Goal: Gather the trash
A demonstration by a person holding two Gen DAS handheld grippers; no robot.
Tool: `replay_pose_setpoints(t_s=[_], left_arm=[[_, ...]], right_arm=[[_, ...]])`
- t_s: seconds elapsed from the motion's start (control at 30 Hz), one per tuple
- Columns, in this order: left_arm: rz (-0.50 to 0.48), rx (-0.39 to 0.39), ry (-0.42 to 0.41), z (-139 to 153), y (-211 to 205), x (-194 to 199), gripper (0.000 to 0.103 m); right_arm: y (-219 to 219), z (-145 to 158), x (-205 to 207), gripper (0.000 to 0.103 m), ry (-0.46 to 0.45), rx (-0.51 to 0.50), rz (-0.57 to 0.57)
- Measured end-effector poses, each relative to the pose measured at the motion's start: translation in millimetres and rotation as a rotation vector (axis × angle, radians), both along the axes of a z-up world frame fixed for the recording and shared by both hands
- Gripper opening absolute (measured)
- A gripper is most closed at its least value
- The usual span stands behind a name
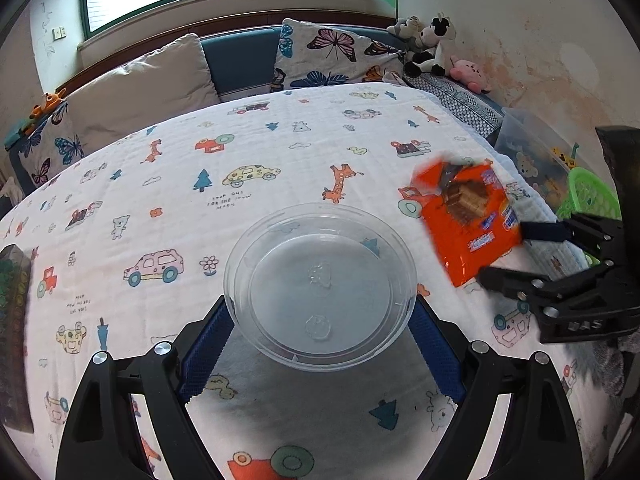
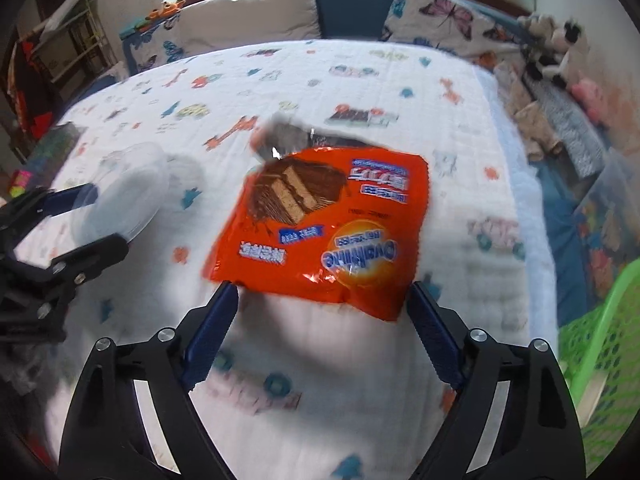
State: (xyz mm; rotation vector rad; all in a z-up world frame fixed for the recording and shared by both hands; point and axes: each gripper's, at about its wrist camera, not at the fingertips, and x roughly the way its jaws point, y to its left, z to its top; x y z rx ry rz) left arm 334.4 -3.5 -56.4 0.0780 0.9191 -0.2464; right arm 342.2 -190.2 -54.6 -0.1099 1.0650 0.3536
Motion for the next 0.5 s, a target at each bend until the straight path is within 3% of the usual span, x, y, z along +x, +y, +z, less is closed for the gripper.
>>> replay_pose_setpoints(t_s=[0.2,0.5], left_arm=[[0.007,-0.004,0.000,2,6,-1,0.084],[0.013,0.005,-0.002,3,10,-6,0.084]], right_arm=[[-3,11,-18,0.092,0.018,-0.004,0.082],[-9,30,-7,0.098,-0.074,-0.127,0.244]])
